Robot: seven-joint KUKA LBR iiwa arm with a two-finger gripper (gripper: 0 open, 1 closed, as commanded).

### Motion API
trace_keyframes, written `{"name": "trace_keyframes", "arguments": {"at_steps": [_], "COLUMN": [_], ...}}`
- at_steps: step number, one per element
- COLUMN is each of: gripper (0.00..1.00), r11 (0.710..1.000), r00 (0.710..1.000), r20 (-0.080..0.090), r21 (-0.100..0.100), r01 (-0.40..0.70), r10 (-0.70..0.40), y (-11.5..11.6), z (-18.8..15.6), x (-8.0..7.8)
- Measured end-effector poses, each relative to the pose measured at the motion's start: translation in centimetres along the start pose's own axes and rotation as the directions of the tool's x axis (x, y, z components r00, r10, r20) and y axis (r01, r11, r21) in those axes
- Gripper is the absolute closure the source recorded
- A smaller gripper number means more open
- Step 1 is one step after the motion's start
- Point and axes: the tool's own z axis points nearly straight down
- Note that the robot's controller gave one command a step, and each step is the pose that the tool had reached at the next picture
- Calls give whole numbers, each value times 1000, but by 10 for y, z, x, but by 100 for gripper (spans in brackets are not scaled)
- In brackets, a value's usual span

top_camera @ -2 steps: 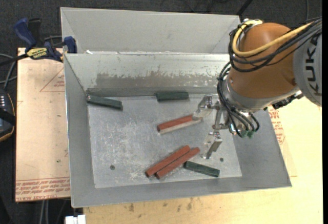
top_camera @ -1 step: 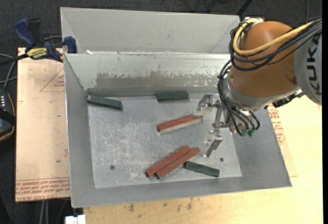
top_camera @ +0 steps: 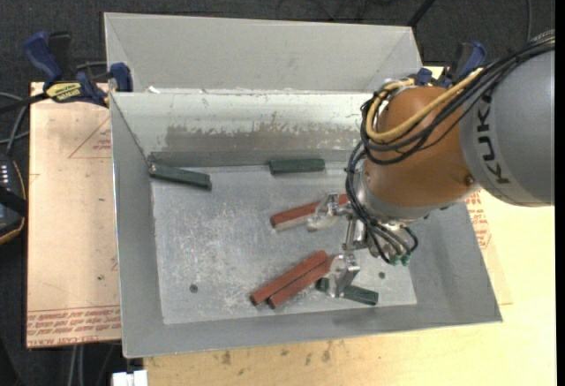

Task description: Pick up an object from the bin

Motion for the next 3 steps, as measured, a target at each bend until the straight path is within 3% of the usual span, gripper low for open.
{"name": "trace_keyframes", "arguments": {"at_steps": [1,2,3], "gripper": [0,0,0], "r11": [999,994,995], "r00": [999,994,995], "r20": [-8,-2,6], "r21": [-1,0,-2], "r01": [-36,113,103], "r10": [36,-113,-103], "y": [0,13,16], "z": [44,38,101], "x": [6,-16,-26]}}
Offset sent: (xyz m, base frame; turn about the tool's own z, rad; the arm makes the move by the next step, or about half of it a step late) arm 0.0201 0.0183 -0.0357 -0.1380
